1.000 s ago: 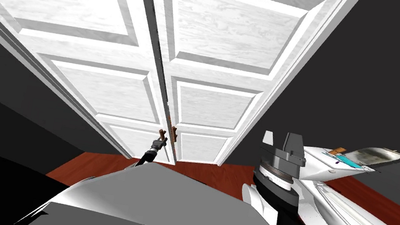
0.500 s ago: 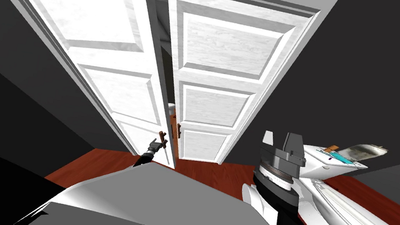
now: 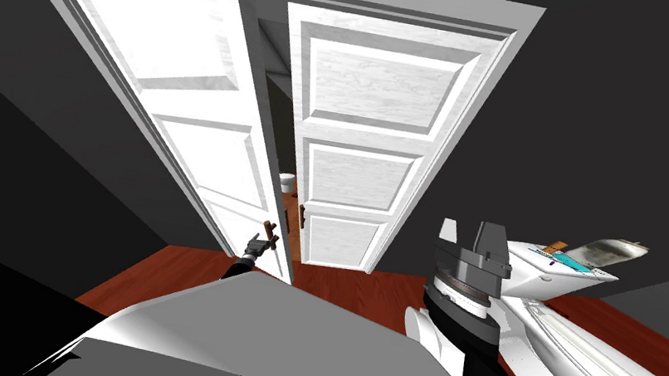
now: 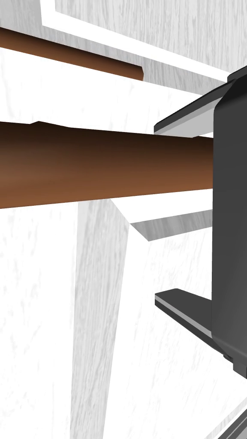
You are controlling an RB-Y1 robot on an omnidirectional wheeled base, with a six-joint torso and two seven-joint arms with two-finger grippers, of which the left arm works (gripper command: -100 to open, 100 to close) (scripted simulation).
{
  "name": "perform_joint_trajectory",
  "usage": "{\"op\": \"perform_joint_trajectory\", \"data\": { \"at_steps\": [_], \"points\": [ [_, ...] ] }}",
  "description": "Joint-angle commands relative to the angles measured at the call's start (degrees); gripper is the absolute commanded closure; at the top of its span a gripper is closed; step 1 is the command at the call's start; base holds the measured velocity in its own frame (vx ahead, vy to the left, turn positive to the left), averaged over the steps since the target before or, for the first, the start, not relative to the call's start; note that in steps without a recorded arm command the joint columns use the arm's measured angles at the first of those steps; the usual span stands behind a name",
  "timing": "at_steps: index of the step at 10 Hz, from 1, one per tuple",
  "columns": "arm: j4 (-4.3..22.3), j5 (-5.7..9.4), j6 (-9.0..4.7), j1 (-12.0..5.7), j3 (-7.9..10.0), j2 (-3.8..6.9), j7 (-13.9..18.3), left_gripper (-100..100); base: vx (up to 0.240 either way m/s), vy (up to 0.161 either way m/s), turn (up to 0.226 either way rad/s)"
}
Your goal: Pull the door open
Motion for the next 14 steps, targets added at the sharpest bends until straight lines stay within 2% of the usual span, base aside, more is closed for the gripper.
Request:
{"op": "perform_joint_trajectory", "data": {
  "at_steps": [1, 14],
  "points": [
    [0.7, 0.73, 0.85, 0.65, 1.46, 1.72, -0.1, 100, -0.024, 0.001, -0.004],
    [0.8, 0.79, 0.84, 0.95, 1.57, 1.91, -0.1, 100, -0.011, -0.001, 0.005]
  ]
}}
